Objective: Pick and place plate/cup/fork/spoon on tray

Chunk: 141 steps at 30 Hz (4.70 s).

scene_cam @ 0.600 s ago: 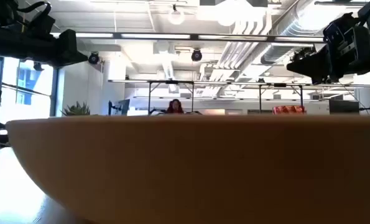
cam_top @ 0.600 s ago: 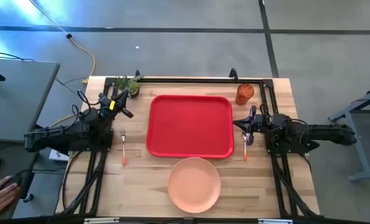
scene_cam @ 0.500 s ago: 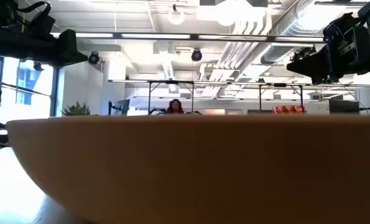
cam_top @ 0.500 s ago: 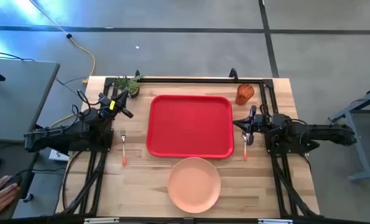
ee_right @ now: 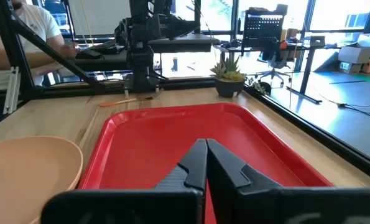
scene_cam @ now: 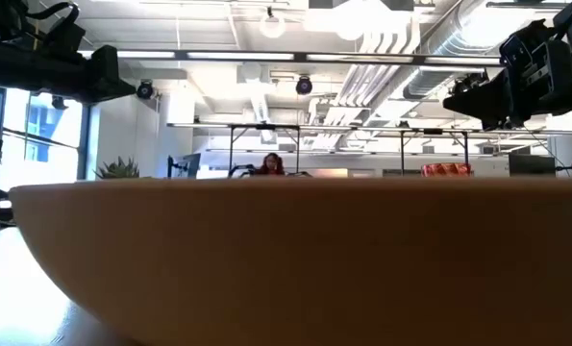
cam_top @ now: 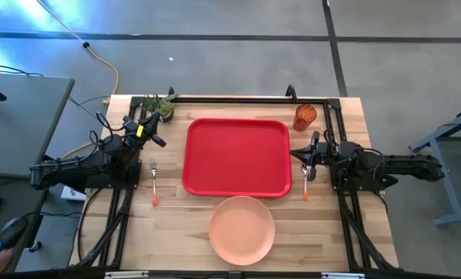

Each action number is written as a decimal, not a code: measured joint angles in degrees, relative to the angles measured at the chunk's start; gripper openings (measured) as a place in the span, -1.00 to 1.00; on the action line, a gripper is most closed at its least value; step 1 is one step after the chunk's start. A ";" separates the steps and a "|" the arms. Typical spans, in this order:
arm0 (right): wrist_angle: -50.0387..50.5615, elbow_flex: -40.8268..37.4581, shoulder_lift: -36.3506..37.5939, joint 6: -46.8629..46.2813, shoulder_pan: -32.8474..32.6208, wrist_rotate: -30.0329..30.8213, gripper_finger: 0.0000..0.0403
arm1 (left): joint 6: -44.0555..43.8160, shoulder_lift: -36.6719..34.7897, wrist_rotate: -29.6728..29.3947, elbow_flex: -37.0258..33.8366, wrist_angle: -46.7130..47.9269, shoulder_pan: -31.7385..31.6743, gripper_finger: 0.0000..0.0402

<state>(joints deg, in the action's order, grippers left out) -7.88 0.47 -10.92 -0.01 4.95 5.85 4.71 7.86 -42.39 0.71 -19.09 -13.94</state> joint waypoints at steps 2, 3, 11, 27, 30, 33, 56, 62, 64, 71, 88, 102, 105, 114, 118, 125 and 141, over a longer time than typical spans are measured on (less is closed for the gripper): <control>0.01 -0.01 0.02 0.00 0.00 0.00 -1.00 | 0.00 0.02 0.02 0.00 0.00 -0.02 -0.97; 0.01 -0.02 0.01 0.00 0.00 0.00 -1.00 | 0.00 0.00 0.02 0.00 0.00 0.00 -0.97; 0.02 -0.01 0.00 0.00 -0.01 0.00 -1.00 | 0.00 0.01 0.01 0.00 0.00 0.00 -0.97; 0.02 -0.01 0.00 0.00 -0.02 0.01 -1.00 | 0.00 0.02 0.02 0.00 0.00 0.00 -0.97; 0.02 -0.02 0.00 0.00 0.00 0.00 -1.00 | -0.02 0.01 0.02 0.00 0.00 -0.01 -0.97; 0.02 -0.02 0.00 0.00 0.00 0.00 -1.00 | 0.00 0.01 0.00 0.00 0.00 0.00 -0.97; 0.01 -0.01 0.00 0.00 -0.02 0.01 -1.00 | 0.00 0.00 0.00 0.00 0.00 0.00 -0.97; 0.01 -0.01 0.02 0.00 -0.02 0.00 -1.00 | 0.00 0.02 0.01 0.00 0.00 -0.02 -0.97; 0.00 0.00 0.00 0.00 -0.02 0.00 -1.00 | -0.01 0.01 0.02 0.00 0.00 -0.02 -0.97; 0.00 -0.02 0.00 0.00 -0.01 0.01 -1.00 | 3.75 0.00 0.00 0.01 -1.31 -0.01 -0.97; -0.33 -0.02 0.00 -0.01 -0.01 0.66 -1.00 | 25.64 0.00 1.99 0.04 -3.21 -0.02 -0.97; -17.38 0.00 -0.24 -0.72 1.55 16.06 -1.00 | 11.69 0.00 7.19 0.04 -3.69 -0.02 -0.97; -18.04 0.00 -0.30 -3.79 2.47 20.48 -1.00 | 2.80 0.01 10.65 0.04 -3.83 -0.01 -0.97; -17.43 0.00 -6.80 -9.04 8.65 25.53 -1.00 | 2.17 0.02 9.67 0.02 -8.66 -0.10 -0.97; -20.14 0.00 -11.56 -11.66 13.52 25.71 -1.00 | 9.67 0.02 6.95 0.02 -11.04 -1.08 -0.97; -22.65 0.00 -21.24 -14.72 19.51 22.62 -1.00 | 15.91 0.00 7.17 0.02 -12.33 -5.52 -0.97; -35.18 5.30 -38.57 -16.04 19.78 5.92 -1.00 | 9.71 8.33 24.04 0.02 -10.99 -14.67 -0.97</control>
<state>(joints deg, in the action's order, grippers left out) -43.06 5.77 -49.49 -16.05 24.73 11.77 14.41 16.19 -18.35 0.73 -30.08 -28.61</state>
